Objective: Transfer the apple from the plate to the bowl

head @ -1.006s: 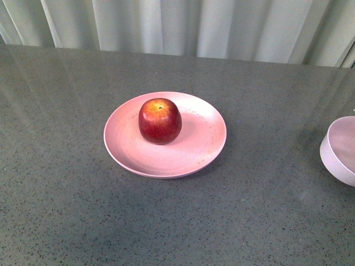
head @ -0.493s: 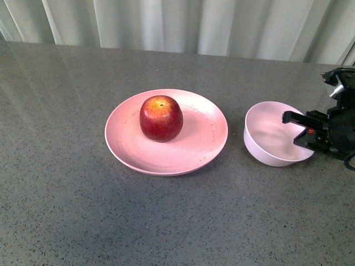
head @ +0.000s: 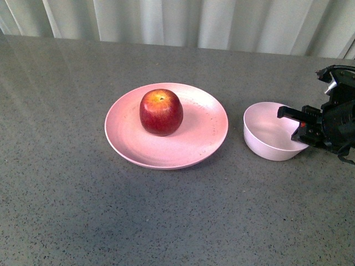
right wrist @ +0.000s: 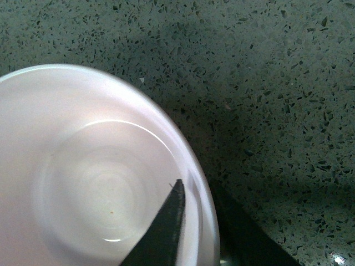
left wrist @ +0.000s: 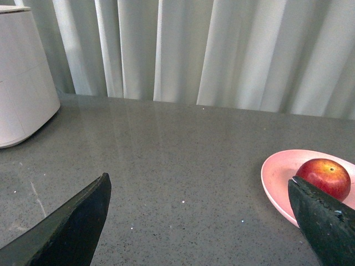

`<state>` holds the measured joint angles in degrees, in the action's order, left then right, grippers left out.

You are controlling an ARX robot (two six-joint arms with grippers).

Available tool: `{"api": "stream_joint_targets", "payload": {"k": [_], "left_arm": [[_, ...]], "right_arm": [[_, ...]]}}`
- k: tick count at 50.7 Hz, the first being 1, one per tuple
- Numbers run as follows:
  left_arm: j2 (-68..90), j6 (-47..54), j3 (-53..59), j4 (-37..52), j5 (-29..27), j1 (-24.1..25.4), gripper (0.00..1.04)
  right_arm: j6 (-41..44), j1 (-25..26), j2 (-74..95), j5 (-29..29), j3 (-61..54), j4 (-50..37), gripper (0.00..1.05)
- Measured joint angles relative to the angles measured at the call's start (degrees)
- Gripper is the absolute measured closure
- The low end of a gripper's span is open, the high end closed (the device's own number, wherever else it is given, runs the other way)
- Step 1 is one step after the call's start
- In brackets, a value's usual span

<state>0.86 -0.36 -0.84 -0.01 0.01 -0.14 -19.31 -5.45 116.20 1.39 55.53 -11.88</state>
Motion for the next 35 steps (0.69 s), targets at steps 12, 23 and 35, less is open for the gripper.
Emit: {"api": "stream_joint_targets", "payload": {"k": [12, 23, 35], "left_arm": [[0.00, 0.00, 0.00, 0.00, 0.00, 0.00, 0.09], [0.00, 0.00, 0.00, 0.00, -0.02, 0.00, 0.09], [0.00, 0.00, 0.00, 0.00, 0.00, 0.00, 0.09]], "right_arm": [[0.07, 0.48, -0.22, 1.44, -0.52, -2.21, 0.56], [0.15, 1.92, -3.72, 4.26, -3.26, -7.72, 0.28], [5.97, 5.70, -18.01, 6.95, -12.13, -16.22, 0.09]]}}
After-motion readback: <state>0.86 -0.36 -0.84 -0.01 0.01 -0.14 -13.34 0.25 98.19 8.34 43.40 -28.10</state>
